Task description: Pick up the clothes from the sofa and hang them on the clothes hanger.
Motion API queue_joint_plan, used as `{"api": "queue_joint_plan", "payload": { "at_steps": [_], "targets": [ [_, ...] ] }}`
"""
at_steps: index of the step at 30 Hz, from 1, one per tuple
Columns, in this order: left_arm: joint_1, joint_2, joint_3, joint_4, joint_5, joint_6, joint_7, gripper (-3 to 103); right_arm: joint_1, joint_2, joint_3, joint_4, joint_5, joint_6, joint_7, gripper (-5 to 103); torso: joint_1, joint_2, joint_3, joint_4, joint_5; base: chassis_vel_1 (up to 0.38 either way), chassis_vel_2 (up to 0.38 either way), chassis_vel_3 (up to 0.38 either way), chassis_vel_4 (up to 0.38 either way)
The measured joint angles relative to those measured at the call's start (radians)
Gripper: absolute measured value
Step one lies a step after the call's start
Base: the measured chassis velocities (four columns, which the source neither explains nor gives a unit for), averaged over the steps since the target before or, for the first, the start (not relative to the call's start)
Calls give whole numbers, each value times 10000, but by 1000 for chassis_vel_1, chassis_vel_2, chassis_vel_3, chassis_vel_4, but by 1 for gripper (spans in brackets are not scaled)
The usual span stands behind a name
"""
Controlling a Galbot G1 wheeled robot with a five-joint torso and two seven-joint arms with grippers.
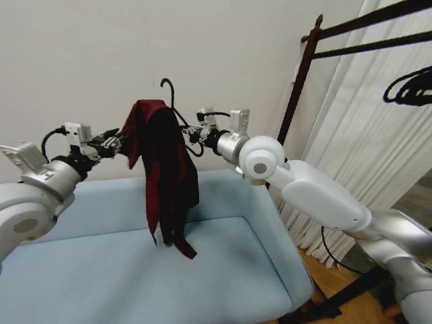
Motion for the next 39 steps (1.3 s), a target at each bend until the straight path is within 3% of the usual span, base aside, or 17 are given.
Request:
{"api": "queue_joint_plan", "payload": {
  "at_steps": [4, 5, 8, 9, 11, 13, 14, 18, 19, 23, 24, 28, 32, 34, 35, 38, 39],
  "targets": [
    [-60, 117, -130, 840, -140, -83, 481, 66, -87, -535, 104, -119, -74, 64, -1092, 2, 1, 0, 0, -3, 1, 0, 0, 0, 0],
    [-132, 187, -135, 1204, -157, -107, 899, 66, -104, -733, 129, -142, -79, 80, -1514, 2, 1, 0, 0, -3, 0, 0, 0, 0, 0],
    [-733, 420, 279, 2082, -355, -125, 2049, 82, -116, -1321, 226, -224, -47, 89, -2855, 2, 0, 0, 0, 0, 0, 0, 0, 0, 0],
    [-733, 420, 279, 2082, -355, -125, 2049, 82, -116, -1321, 226, -224, -47, 89, -2855, 2, 0, 0, 0, 0, 0, 0, 0, 0, 0],
    [-1627, 542, 1041, 2682, -697, -94, 2647, 88, -77, -1657, 296, -378, -55, 101, -3966, 2, 1, 0, 0, -7, 0, 0, 0, 0, 0],
    [-2244, 679, 1490, 3371, -1087, 85, 3737, 97, 27, -1842, 365, -496, -59, -49, -4869, 2, 1, 0, 1, -8, 3, 0, 0, 0, 0],
    [-2244, 679, 1490, 3371, -1087, 85, 3737, 97, 27, -1842, 365, -496, -59, -49, -4869, 2, 1, 0, 1, -8, 3, 0, 0, 0, 0],
    [-2628, 1149, 1809, 4366, -1364, 412, 6666, 100, 178, -2080, 382, -656, -164, -505, -6388, 2, 1, 0, 1, 0, 0, 0, 0, 0, 0],
    [-2628, 1149, 1809, 4366, -1364, 412, 6666, 100, 178, -2080, 382, -656, -164, -505, -6388, 2, 1, 0, 1, 0, 0, 0, 0, 0, 0],
    [-2467, 1651, 1804, 5038, -1394, 685, 9101, 100, 158, -2134, 368, -757, -480, -586, -7338, 2, 1, 0, 1, 1, 0, 0, 0, 0, 0],
    [-2467, 1651, 1804, 5038, -1394, 685, 9101, 100, 158, -2134, 368, -757, -480, -586, -7338, 2, 1, 0, 1, 1, 0, 0, 0, 0, 0],
    [-2119, 2119, 1775, 5593, -1239, 588, 10990, 100, 170, -2094, 324, -709, -712, -586, -7654, 2, 1, 0, 0, -2, -1, 0, 0, 0, 0],
    [-2064, 2412, 1778, 5805, -1139, 399, 11293, 100, 229, -2074, 238, -637, -830, -586, -7773, 2, 1, 0, 0, 0, -2, 0, 0, 0, 0],
    [-2004, 2567, 1795, 5687, -1332, 230, 10466, 100, 245, -2030, 209, -485, -887, -587, -7770, 2, 0, 0, 0, -2, -1, 0, 0, 0, 0],
    [-2004, 2567, 1795, 5687, -1332, 230, 10466, 100, 245, -2030, 209, -485, -887, -587, -7770, 2, 0, 0, 0, -2, -1, 0, 0, 0, 0],
    [-2012, 2619, 1803, 5321, -1599, 39, 8877, 100, 292, -1880, 196, -365, -927, -597, -7565, 2, 1, 1, 0, -3, -2, 0, 0, 0, 0],
    [-2012, 2619, 1803, 5321, -1599, 39, 8877, 100, 292, -1880, 196, -365, -927, -597, -7565, 2, 1, 1, 0, -3, -2, 0, 0, 0, 0]
  ]
}}
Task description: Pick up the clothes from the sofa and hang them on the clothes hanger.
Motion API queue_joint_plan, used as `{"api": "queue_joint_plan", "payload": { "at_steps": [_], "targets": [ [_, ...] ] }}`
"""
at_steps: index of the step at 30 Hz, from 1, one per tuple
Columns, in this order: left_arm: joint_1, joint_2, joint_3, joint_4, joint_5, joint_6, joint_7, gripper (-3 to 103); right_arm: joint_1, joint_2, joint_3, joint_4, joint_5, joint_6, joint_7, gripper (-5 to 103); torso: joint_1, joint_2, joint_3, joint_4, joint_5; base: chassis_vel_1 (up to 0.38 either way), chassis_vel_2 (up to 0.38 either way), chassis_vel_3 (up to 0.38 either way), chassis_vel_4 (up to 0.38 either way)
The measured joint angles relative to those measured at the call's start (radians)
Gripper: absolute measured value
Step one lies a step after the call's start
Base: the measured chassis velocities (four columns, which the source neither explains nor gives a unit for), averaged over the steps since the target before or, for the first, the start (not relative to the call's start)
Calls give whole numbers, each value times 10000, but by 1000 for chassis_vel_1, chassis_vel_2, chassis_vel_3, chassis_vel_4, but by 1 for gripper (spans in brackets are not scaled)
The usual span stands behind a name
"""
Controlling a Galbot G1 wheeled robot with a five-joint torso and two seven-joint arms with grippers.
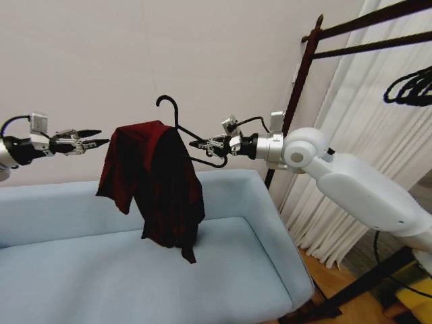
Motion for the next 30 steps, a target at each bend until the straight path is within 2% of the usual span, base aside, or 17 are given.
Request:
{"api": "queue_joint_plan", "payload": {
  "at_steps": [2, 3, 6, 8, 9, 11, 12, 13, 15, 16, 18, 19, 20, 22, 23, 27, 30],
  "targets": [
    [-432, 83, 4, -440, -730, 126, -1171, 100, 129, 154, -55, -15, -1, -22, 174, 2, 1, 0, 1, 0, -5, 0, 0, 0, 0],
    [-663, 171, 1, -595, -993, 263, -1405, 100, 166, 215, -63, -46, 0, -32, 224, 2, 1, 0, 0, 0, -1, 0, 0, 0, 0],
    [-914, 393, -145, -1023, -1110, 607, -1640, 100, 164, 363, -28, -123, 6, -35, 397, 2, -1, 2, -1, 4, 12, 0, 0, 0, 0],
    [-713, 140, -277, -1343, -303, 679, -1322, 100, 68, 441, 56, -95, 10, -32, 527, 2, -3, 3, -2, 4, 11, 0, 0, 0, 0],
    [-713, 140, -277, -1343, -303, 679, -1322, 100, 68, 441, 56, -95, 10, -32, 527, 2, -3, 3, -2, 4, 11, 0, 0, 0, 0],
    [-525, -666, -367, -1584, 531, 701, -878, 100, 7, 311, 99, 64, 17, -28, 593, 2, 0, 2, 1, 5, -4, 0, 0, 0, 0],
    [-482, -1121, -403, -1705, 720, 714, -908, 100, -5, 152, 118, 141, 27, -28, 602, 2, 1, 2, 1, 3, -5, 0, 0, 0, 0],
    [-482, -1121, -403, -1705, 720, 714, -908, 100, -5, 152, 118, 141, 27, -28, 602, 2, 1, 2, 1, 3, -5, 0, 0, 0, 0],
    [-418, -1681, -458, -1931, 868, 761, -1046, 100, -18, -43, 150, 201, 39, -29, 608, 2, 1, 2, 1, -1, -3, 0, 0, 0, 0],
    [-286, -2463, -518, -2273, 1164, 829, -1128, 100, -53, -319, 196, 304, 116, -30, 663, 2, 1, 1, 1, -2, 1, 0, 0, 0, 0],
    [-220, -2808, -483, -2390, 1417, 816, -1127, 100, -70, -530, 209, 382, 171, -31, 674, 2, 0, 2, 1, -1, 4, 0, 0, 0, 0],
    [-127, -3136, -401, -2460, 1720, 768, -991, 100, -80, -740, 213, 468, 213, -31, 668, 2, 0, 2, 0, -4, 4, 0, 0, 0, 0],
    [-139, -3306, -125, -1990, 2146, 697, 41, 100, -72, -983, 200, 529, 266, -32, 586, 2, -1, 2, 0, -4, 7, 0, 0, 0, 0],
    [-279, -3025, 28, -1308, 2151, 703, 905, 100, -29, -921, 171, 496, 279, -32, 498, 2, 1, 1, 0, -5, 2, 0, 0, 0, 0],
    [-279, -3025, 28, -1308, 2151, 703, 905, 100, -29, -921, 171, 496, 279, -32, 498, 2, 1, 1, 0, -5, 2, 0, 0, 0, 0],
    [-346, -2303, 111, -370, 2016, 705, 2368, 100, 25, -408, 94, 299, 173, -26, 262, 2, 0, 1, 1, 12, 0, 0, 0, 0, 0],
    [-453, -2165, 138, -259, 1983, 704, 2550, 100, 20, -304, 92, 308, 117, -20, 176, 2, 0, 0, 0, 13, -3, 0, 0, 0, 0]
  ]
}}
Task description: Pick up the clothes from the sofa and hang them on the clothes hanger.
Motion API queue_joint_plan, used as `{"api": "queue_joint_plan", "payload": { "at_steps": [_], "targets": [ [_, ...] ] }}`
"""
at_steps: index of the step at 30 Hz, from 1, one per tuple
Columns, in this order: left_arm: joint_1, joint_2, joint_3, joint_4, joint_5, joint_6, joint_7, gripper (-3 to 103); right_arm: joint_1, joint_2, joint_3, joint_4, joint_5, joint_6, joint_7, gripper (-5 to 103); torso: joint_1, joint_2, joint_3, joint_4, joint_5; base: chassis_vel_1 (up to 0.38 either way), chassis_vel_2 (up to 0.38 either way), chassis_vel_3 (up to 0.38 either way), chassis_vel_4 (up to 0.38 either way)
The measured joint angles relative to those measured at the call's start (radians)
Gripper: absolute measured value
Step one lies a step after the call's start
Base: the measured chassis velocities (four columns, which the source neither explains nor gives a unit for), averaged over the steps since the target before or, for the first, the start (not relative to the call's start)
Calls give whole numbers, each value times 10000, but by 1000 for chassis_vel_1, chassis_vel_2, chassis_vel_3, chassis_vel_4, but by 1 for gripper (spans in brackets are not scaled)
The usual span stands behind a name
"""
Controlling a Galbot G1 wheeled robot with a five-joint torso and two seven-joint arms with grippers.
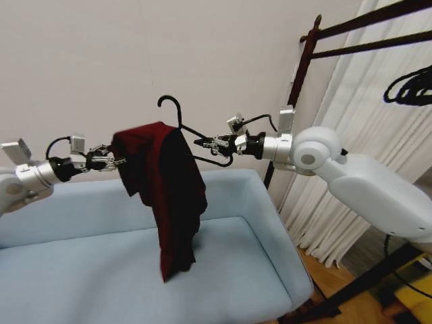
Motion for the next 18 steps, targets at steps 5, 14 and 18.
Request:
{"api": "queue_joint_plan", "payload": {
  "at_steps": [5, 14, 18],
  "targets": [
    [-160, -5, -88, -303, -377, 71, -238, 100, -49, -74, 46, 141, -29, 14, -122, 2, 0, 1, 0, -17, 4, 0, 0, 0, 0],
    [-82, 142, -526, -555, -481, 67, -150, 100, -70, -397, 57, -25, -221, 32, -176, 2, 0, 0, -1, -11, 4, 0, 0, 0, 0],
    [-198, 199, -635, -416, -486, 36, -416, 100, -89, -527, 57, -58, -262, 33, -179, 2, 0, 0, -1, -12, 5, 0, 0, 0, 0]
  ]
}}
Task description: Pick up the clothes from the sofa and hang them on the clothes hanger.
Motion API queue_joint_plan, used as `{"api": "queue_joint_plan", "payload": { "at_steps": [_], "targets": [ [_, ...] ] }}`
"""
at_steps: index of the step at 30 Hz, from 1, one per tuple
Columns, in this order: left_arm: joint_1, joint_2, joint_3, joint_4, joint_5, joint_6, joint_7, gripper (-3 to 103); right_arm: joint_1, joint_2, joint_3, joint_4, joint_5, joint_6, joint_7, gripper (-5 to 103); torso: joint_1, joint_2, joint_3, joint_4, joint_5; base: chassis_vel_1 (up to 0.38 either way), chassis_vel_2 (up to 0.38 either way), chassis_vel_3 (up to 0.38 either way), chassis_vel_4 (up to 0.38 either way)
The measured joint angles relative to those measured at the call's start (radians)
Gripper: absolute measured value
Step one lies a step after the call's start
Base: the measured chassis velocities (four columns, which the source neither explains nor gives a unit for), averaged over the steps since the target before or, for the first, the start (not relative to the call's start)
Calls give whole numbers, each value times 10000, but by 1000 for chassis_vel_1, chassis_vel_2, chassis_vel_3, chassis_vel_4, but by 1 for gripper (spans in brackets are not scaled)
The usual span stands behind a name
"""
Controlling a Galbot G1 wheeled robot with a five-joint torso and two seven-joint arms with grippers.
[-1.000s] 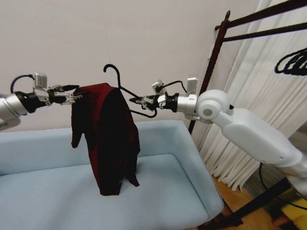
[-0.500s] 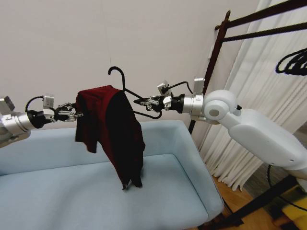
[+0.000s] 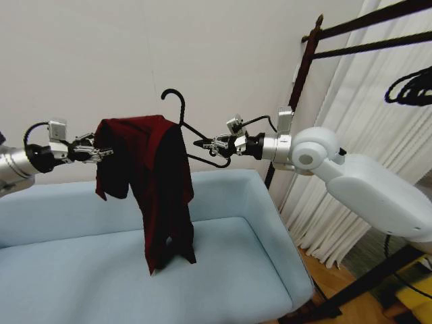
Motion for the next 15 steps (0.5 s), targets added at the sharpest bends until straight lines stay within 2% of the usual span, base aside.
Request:
{"api": "queue_joint_plan", "payload": {
  "at_steps": [8, 15],
  "targets": [
    [-143, 243, 98, 376, -148, -20, -55, 100, 34, -176, 8, 150, 81, 6, -78, 2, 0, 0, 0, 0, -1, 0, 0, 0, 0],
    [-477, 1019, 662, 684, -767, 8, 6, 100, 337, -111, -152, 301, 75, 8, -797, 2, 0, 0, 0, 2, -1, 0, 0, 0, 0]
  ]
}}
